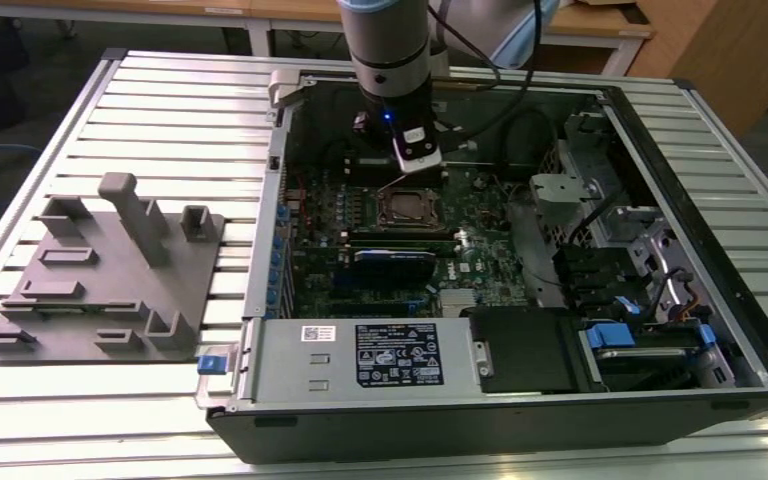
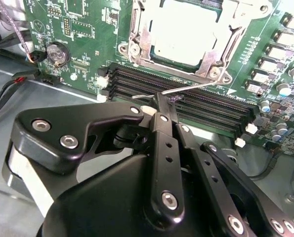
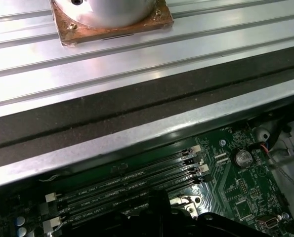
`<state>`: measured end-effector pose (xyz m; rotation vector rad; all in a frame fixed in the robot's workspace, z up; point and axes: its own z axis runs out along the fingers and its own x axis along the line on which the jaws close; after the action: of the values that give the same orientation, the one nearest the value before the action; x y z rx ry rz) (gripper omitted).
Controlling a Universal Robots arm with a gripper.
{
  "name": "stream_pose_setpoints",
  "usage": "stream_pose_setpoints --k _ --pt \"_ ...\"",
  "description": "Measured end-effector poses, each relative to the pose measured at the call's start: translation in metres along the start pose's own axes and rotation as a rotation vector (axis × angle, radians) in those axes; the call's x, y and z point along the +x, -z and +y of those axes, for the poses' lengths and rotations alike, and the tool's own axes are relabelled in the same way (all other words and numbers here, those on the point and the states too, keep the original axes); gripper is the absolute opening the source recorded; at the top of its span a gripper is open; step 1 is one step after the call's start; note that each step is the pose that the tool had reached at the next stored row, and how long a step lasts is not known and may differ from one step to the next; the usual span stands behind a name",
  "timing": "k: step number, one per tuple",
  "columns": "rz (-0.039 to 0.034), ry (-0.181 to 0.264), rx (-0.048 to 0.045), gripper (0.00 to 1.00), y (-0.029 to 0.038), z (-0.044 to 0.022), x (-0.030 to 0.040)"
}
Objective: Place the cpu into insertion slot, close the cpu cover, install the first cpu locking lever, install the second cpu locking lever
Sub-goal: 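Install the first cpu locking lever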
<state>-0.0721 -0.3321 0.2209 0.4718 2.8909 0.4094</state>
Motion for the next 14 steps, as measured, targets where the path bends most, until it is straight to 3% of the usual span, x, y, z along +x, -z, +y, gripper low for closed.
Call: stream_pose_setpoints --k 7,14 --pt "-0.0001 0.0 -0.0002 0.1 -0.0017 -0.0004 0.0001" --pt "-0.0001 0.0 0.0002 0.1 -0.0105 -0.0019 -0.0024"
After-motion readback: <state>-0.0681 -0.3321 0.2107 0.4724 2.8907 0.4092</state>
